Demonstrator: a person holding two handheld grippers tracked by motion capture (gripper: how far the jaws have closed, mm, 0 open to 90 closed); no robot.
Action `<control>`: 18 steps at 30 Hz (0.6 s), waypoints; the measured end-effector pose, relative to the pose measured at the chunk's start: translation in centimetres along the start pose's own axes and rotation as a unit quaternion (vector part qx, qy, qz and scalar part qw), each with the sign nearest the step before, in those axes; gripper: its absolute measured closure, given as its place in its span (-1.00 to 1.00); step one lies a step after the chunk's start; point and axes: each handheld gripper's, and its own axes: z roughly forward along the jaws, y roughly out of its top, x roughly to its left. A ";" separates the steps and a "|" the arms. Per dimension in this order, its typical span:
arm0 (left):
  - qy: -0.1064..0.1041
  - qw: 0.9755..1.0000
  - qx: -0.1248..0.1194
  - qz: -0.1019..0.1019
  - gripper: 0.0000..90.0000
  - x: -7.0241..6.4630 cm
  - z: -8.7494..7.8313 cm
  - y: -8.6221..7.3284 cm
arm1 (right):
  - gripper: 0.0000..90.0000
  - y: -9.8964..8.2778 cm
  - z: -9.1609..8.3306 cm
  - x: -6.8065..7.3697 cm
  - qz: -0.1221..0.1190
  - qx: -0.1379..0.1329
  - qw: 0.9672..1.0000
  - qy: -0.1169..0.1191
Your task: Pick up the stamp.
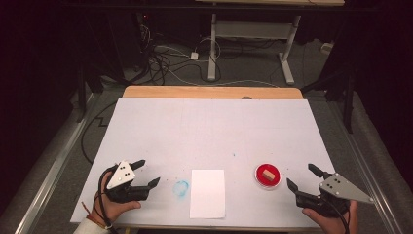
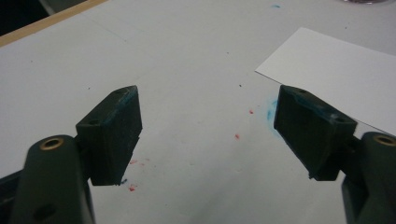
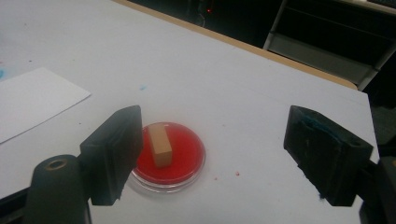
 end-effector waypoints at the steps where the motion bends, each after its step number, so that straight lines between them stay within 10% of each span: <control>1: 0.000 1.000 -0.001 -0.001 -0.50 0.1 0.0 0.0 | -0.54 0.0 0.0 0.0 0.000 0.000 1.000 0.001; 18: 0.003 1.000 0.020 0.001 -0.50 -0.1 -0.2 -0.4 | -0.59 2.8 1.0 -1.4 -0.028 0.052 0.997 0.043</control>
